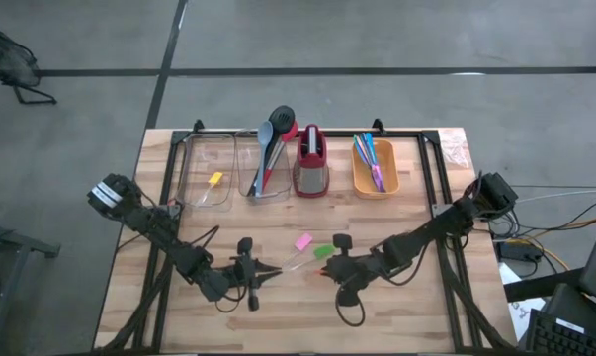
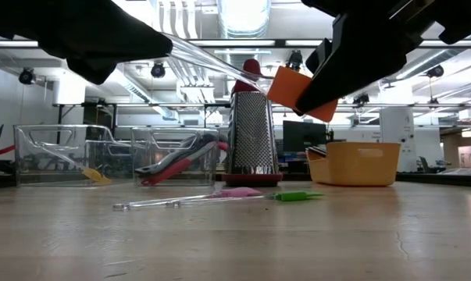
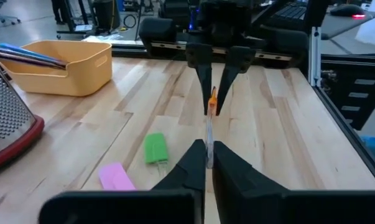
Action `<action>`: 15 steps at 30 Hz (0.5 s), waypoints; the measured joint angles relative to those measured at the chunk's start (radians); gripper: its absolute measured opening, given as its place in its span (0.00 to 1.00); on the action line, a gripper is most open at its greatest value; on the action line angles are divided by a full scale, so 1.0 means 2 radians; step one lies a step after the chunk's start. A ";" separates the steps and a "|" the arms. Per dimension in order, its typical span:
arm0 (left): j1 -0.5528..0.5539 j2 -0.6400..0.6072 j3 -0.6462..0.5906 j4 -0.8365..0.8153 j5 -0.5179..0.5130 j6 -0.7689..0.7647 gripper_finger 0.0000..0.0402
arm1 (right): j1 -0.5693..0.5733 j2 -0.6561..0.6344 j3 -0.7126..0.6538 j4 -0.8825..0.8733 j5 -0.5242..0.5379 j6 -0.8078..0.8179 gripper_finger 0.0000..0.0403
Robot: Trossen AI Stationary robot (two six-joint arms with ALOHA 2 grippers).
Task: Pick & Place Kitchen Items
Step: Put the orange spatula into the left transparent bin
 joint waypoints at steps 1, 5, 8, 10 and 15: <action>0.000 0.000 0.000 0.000 0.001 0.003 0.04 | 0.000 0.000 0.000 0.000 0.000 0.003 0.06; 0.000 0.000 0.000 0.002 0.001 0.010 0.04 | 0.000 0.000 -0.002 0.002 0.001 0.004 0.06; 0.000 0.000 0.000 0.002 -0.001 0.010 0.03 | 0.000 0.000 -0.003 0.001 0.002 0.015 0.09; 0.000 0.000 0.000 0.002 -0.004 0.011 0.03 | 0.000 -0.001 0.000 -0.005 0.003 0.025 0.14; 0.000 0.000 0.000 0.003 -0.030 0.012 0.04 | 0.000 -0.007 0.015 -0.050 0.017 0.056 0.28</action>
